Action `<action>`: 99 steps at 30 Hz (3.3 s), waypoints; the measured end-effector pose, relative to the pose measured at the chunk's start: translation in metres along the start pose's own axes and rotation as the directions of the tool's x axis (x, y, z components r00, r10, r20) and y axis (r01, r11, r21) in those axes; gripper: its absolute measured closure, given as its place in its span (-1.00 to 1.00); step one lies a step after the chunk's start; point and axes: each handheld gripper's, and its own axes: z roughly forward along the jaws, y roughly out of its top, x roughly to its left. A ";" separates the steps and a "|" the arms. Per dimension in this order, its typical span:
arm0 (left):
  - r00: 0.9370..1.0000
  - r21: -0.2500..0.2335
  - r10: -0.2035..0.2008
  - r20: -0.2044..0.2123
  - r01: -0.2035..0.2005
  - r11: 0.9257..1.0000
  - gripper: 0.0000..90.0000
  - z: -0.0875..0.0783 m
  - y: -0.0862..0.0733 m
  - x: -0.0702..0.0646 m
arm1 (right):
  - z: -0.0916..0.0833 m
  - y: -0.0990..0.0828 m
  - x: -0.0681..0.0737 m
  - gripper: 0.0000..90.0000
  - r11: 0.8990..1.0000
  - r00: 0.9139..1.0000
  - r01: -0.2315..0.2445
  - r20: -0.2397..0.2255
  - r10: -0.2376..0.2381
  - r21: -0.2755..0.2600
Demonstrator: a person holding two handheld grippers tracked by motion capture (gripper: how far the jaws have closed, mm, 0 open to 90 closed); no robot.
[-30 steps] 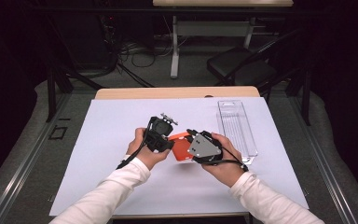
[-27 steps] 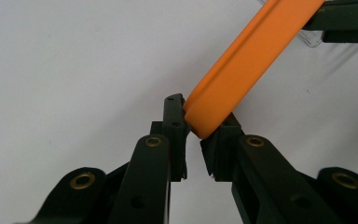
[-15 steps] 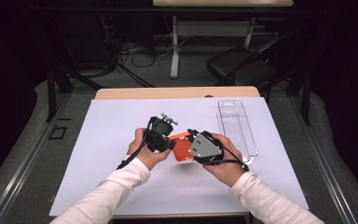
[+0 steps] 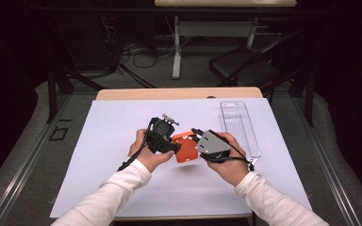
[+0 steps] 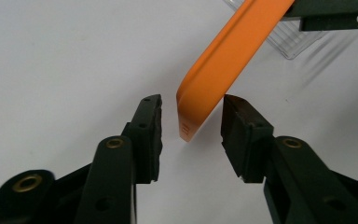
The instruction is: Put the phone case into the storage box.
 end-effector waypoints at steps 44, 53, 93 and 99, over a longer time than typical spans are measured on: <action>0.995 -0.201 0.012 0.095 0.007 0.979 -0.22 -0.011 -0.025 0.029 | -0.007 -0.018 -0.058 0.80 0.988 0.995 -0.102 -0.035 0.098 -0.113; 0.995 -0.217 0.008 0.098 0.014 0.976 -0.40 -0.017 -0.028 0.030 | -0.005 -0.013 -0.078 0.79 0.987 0.995 -0.096 -0.031 0.093 -0.132; 0.996 -0.245 -0.020 0.085 0.041 0.969 -0.70 -0.022 -0.042 0.048 | 0.016 -0.034 -0.163 0.79 0.993 0.992 -0.101 0.075 0.106 -0.060; 0.996 -0.252 -0.014 0.091 0.036 0.967 -0.86 -0.023 -0.046 0.050 | 0.017 -0.042 -0.176 0.79 0.994 0.988 -0.105 0.107 0.108 -0.033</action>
